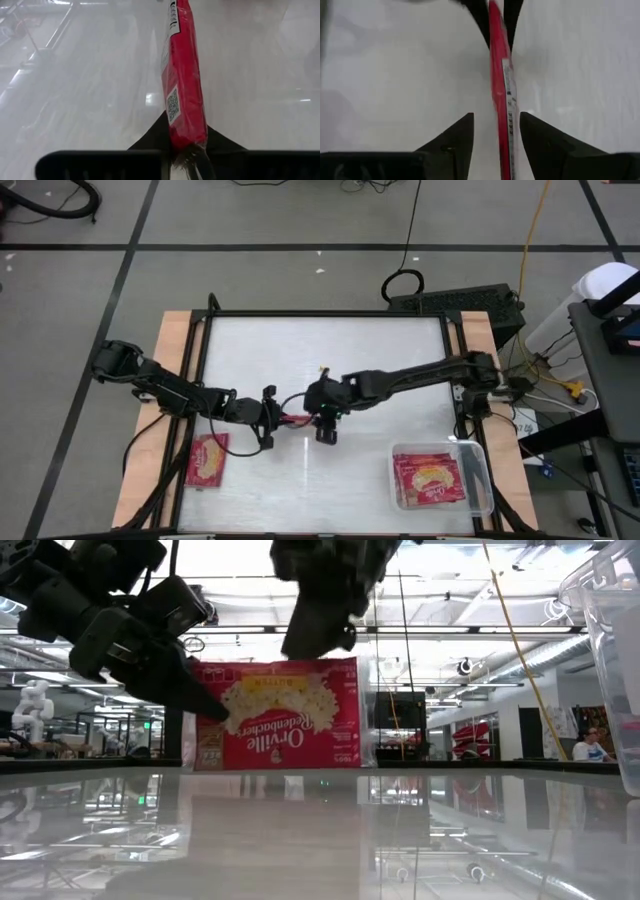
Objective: Sort popcorn bags into baskets
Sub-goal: Put the red popcorn pack into the transparent bin
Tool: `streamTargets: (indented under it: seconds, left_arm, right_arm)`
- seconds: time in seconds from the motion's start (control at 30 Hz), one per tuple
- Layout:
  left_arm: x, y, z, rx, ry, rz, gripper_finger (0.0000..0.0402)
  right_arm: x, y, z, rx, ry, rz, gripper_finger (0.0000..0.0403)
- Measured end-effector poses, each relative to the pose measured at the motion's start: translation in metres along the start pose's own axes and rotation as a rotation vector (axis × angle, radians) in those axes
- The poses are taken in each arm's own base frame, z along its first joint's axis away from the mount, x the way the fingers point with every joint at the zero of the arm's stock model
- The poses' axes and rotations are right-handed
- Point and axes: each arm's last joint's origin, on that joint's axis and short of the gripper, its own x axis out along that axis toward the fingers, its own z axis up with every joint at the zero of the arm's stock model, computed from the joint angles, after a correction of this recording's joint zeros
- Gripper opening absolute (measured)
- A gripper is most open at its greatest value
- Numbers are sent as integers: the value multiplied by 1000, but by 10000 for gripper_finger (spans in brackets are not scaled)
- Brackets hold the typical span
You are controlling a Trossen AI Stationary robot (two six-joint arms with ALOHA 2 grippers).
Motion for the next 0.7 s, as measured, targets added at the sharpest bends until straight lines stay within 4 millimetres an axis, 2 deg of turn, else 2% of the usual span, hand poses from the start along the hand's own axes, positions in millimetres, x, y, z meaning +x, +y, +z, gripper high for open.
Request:
streamTargets:
  seconds: [0.17,0.33,0.5,0.7]
  left_arm:
    - [0,0,-1,2,13,0,21]
    - [0,0,0,-34,-3,-1,63]
    - [-1,-4,3,-45,-32,-16,117]
    - [-1,-6,7,-51,-82,-3,182]
  right_arm:
    - [25,-2,-4,-64,79,-30,147]
    - [28,-3,-7,-68,118,-35,91]
    - [9,2,-6,-71,111,-21,12]
    - [-34,15,-14,-38,157,-20,9]
